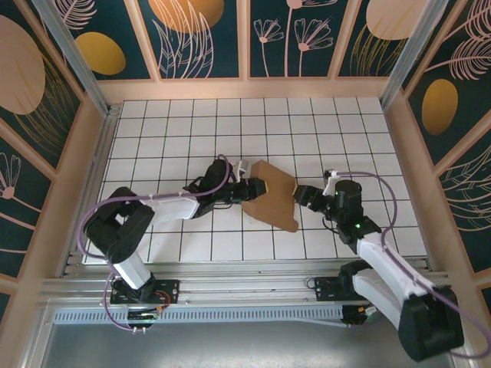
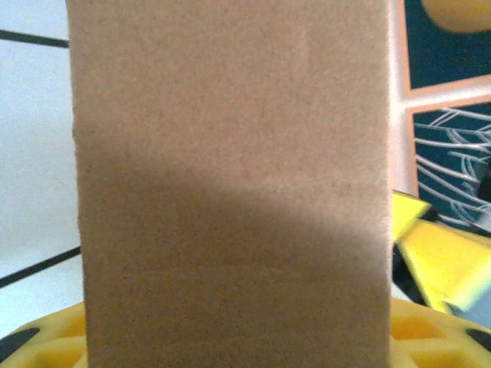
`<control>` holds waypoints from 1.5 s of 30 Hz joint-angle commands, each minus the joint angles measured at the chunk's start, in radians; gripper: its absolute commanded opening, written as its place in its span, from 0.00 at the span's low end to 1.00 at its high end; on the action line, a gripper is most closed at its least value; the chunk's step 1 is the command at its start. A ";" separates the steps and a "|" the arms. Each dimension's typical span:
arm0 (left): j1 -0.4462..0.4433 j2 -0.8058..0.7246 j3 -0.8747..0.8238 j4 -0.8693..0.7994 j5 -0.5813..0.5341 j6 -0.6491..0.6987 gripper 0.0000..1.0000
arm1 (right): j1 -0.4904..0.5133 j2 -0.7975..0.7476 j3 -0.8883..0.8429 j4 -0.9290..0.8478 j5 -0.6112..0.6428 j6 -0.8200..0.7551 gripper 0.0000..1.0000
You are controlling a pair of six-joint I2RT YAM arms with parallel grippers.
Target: Fold the paper box
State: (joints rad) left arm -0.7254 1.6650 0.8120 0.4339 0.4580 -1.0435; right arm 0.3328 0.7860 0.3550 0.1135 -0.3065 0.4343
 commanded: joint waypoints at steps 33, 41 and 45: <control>0.089 -0.281 -0.168 0.086 -0.085 -0.531 0.48 | 0.614 0.425 0.032 0.516 0.620 -1.413 0.58; 0.098 -0.425 -0.099 -0.123 -0.284 -0.314 0.96 | 0.576 0.325 0.143 0.196 0.488 -1.304 0.33; 0.099 -0.571 -0.010 -0.320 -0.500 -0.054 0.99 | 0.558 0.255 0.205 -0.028 0.430 -1.269 0.34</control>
State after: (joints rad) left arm -0.6338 1.1835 0.7208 0.2653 0.1467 -1.2861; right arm 0.9039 1.0878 0.5083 0.2909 0.1955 -0.8814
